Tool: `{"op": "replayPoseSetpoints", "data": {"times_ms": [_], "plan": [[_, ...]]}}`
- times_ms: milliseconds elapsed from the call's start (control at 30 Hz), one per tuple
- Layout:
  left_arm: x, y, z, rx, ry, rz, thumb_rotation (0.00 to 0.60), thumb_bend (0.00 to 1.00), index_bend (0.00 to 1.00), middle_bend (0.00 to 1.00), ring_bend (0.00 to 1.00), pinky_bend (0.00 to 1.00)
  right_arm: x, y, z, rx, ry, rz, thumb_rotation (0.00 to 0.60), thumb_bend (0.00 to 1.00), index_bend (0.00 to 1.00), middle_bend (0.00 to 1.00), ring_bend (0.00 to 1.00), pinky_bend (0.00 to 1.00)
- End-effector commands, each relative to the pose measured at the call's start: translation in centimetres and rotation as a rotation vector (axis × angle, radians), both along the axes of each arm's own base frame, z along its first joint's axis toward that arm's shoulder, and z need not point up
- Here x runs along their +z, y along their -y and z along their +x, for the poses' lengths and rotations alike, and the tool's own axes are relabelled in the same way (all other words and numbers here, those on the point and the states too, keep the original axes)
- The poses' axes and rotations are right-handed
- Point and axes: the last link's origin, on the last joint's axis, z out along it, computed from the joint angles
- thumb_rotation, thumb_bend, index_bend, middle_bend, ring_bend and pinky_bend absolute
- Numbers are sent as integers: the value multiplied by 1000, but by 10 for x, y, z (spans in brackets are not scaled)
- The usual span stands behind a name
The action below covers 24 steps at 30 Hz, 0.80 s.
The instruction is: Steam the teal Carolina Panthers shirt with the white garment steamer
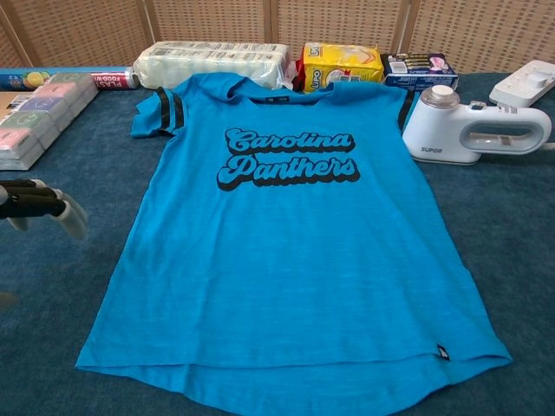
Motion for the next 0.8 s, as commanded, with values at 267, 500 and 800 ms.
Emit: {"op": "replayPoseSetpoints", "data": {"times_ms": [267,500,800], "plan": [[-46,15,27,-102,-47,-69,568,224,195,161,119,300,6,-9,-3,0,9,-14,600,326,322,403,444,452],[-64,23,36,-104,-78,-77,564,224,126,111,64,253,9,-14,-5,-2,15,-21,600,326,322,403,445,453],[-76,31,36,-93,-104,-93,569,224,84,86,28,204,12,-18,-9,-6,20,-30,600,326,322,403,444,454]]}}
